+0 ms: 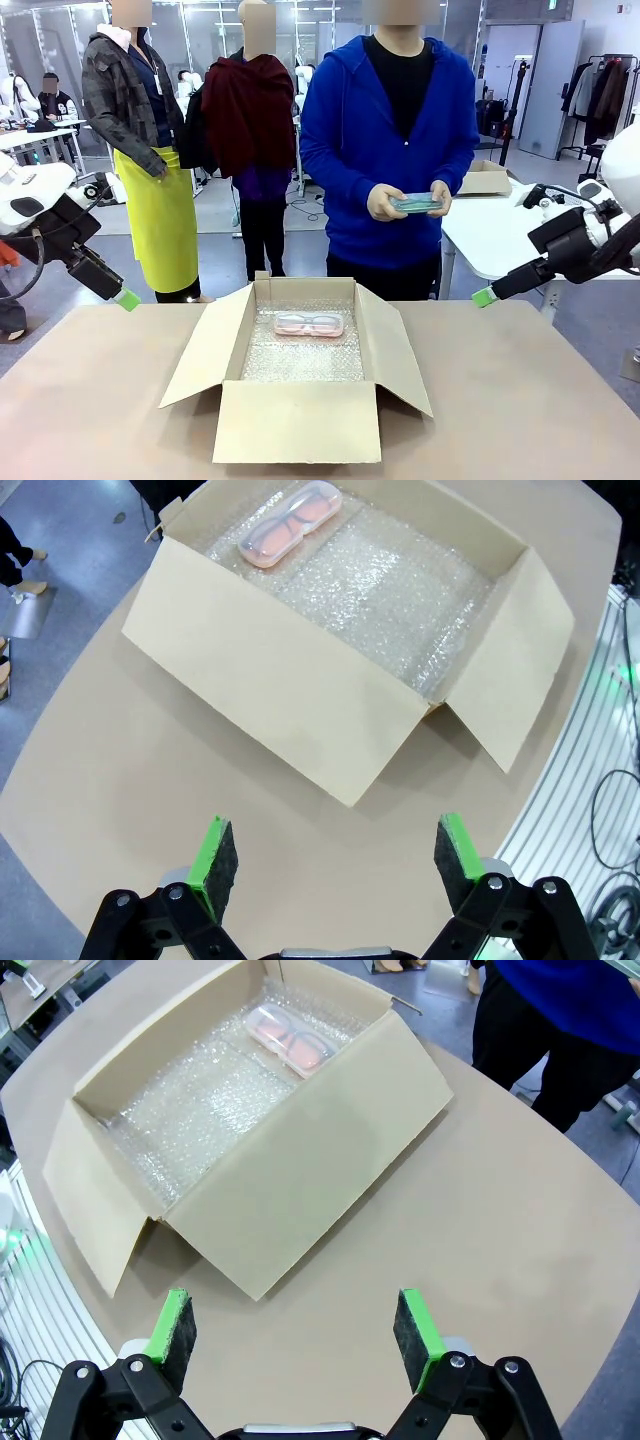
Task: Pack the glasses set securely to prepare it for shipping.
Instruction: Put the Glasses case from the right side of the table into the Package Box.
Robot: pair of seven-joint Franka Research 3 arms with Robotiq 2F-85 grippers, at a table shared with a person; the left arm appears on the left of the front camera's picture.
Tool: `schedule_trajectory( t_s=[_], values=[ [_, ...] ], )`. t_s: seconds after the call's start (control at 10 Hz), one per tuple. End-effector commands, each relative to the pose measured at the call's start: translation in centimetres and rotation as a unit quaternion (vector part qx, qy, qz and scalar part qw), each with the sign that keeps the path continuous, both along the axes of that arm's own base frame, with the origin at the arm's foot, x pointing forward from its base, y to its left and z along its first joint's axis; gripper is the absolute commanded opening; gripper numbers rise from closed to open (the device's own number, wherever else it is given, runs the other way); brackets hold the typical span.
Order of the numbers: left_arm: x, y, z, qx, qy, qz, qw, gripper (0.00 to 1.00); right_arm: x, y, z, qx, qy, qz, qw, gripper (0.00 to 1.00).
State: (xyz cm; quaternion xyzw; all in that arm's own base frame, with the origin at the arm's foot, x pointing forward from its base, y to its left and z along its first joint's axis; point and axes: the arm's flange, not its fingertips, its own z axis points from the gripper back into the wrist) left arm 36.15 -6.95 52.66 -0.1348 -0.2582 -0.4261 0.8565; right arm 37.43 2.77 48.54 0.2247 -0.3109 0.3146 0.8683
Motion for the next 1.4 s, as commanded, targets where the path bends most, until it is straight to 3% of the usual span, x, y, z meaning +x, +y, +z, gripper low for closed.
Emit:
schedule_trajectory(
  t_s=[0.0, 1.3],
  values=[
    [0.03, 0.32, 0.08, -0.010, -0.001, -0.012, 1.000, 1.00, -0.12, 0.12, -0.05, -0.004, -0.003, -0.003, 1.000, 1.00],
    [0.03, 0.32, 0.08, -0.010, -0.001, -0.012, 1.000, 1.00, -0.12, 0.12, -0.05, -0.004, -0.003, -0.003, 1.000, 1.00]
  ],
)
